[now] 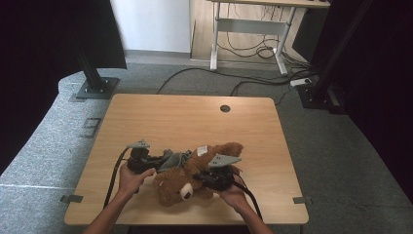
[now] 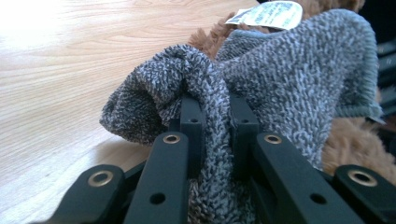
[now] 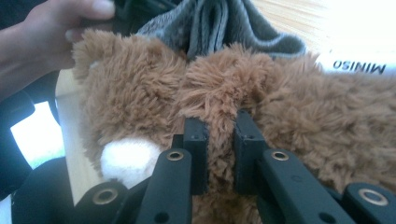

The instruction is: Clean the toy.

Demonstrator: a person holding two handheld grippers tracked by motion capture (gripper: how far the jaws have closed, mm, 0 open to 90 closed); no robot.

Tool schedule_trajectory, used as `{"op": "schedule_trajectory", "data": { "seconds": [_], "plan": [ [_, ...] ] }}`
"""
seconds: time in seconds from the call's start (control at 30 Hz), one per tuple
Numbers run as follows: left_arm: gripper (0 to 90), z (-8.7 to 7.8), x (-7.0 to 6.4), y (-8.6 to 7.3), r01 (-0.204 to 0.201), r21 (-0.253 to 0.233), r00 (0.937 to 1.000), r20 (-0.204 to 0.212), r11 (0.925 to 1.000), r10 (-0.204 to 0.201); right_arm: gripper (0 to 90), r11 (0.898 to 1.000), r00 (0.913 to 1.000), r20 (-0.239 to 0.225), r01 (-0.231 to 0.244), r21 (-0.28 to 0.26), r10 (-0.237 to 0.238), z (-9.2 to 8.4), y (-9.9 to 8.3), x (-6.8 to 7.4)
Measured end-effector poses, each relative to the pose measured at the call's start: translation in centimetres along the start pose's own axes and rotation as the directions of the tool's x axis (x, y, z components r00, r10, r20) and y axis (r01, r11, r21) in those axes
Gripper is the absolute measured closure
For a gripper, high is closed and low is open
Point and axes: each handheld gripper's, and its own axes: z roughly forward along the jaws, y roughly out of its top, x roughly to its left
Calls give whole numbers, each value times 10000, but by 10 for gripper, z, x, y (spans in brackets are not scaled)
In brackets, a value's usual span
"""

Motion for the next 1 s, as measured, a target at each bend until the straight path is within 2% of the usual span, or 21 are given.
{"op": "schedule_trajectory", "data": {
  "seconds": [0.1,0.27,0.37,0.5,0.57,0.7,0.87,1.0],
  "plan": [
    [792,0,-4,0,-25,25,9999,168,10000,25,800,9996,9999,99,129,-252,-127,-9,-19,9],
    [790,3,-12,-2,-107,154,9991,419,9998,101,805,9990,9992,282,276,-342,-267,-22,-50,23],
    [788,4,-15,-4,-123,250,9986,512,9996,110,807,9994,9994,217,292,-201,-287,-22,-62,30],
    [787,6,-16,-3,-85,357,9983,577,9993,64,812,9994,9994,108,338,71,-339,-16,-70,36],
    [787,8,-16,-2,-118,425,9985,547,9990,95,814,9994,9995,30,326,125,-327,-9,-72,40],
    [788,9,-15,2,-65,503,9991,422,9987,43,813,9984,9981,281,555,36,-556,3,-70,45],
    [788,8,-6,11,181,420,9996,222,9990,-190,813,9977,9963,547,669,-110,-662,20,-63,41],
    [788,10,0,20,286,357,9996,-67,9990,-284,812,9987,9971,585,489,-171,-478,30,-55,31]
  ]
}}
